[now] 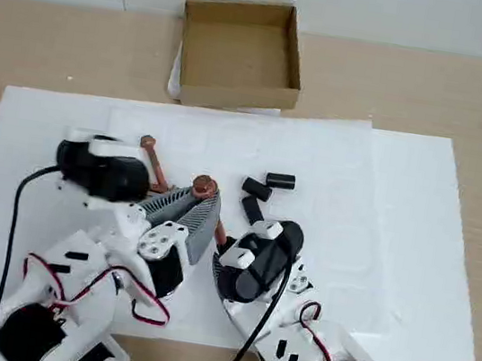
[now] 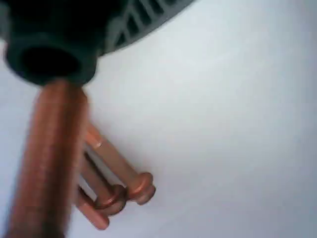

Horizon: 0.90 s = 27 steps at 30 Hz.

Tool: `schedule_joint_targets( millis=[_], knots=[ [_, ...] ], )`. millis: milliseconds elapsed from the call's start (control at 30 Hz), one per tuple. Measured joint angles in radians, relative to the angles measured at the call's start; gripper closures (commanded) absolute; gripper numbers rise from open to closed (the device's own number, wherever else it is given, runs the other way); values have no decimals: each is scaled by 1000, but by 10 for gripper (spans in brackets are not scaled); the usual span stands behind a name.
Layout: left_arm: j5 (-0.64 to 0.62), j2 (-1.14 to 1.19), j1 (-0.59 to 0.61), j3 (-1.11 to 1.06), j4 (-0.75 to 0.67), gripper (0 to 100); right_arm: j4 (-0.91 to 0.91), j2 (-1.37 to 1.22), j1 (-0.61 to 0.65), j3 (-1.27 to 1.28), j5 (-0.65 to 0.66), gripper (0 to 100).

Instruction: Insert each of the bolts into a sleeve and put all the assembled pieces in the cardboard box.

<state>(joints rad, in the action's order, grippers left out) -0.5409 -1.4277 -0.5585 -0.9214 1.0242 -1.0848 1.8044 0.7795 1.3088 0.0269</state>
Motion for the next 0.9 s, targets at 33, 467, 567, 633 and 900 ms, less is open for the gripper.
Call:
schedule_joint_targets(
  millis=[33,467,567,633,900],
  knots=[
    [0,0,0,0,0,994,0,0,0,0,0,995],
    [0,-2,0,-34,-3,994,18,0,2,0,6,995],
    [-2,-2,0,-34,-3,994,18,0,2,2,6,995],
    [-12,-2,0,-52,-11,994,18,0,9,2,6,995],
    [-15,-3,0,-78,-51,994,66,0,60,2,6,995]
  ],
)
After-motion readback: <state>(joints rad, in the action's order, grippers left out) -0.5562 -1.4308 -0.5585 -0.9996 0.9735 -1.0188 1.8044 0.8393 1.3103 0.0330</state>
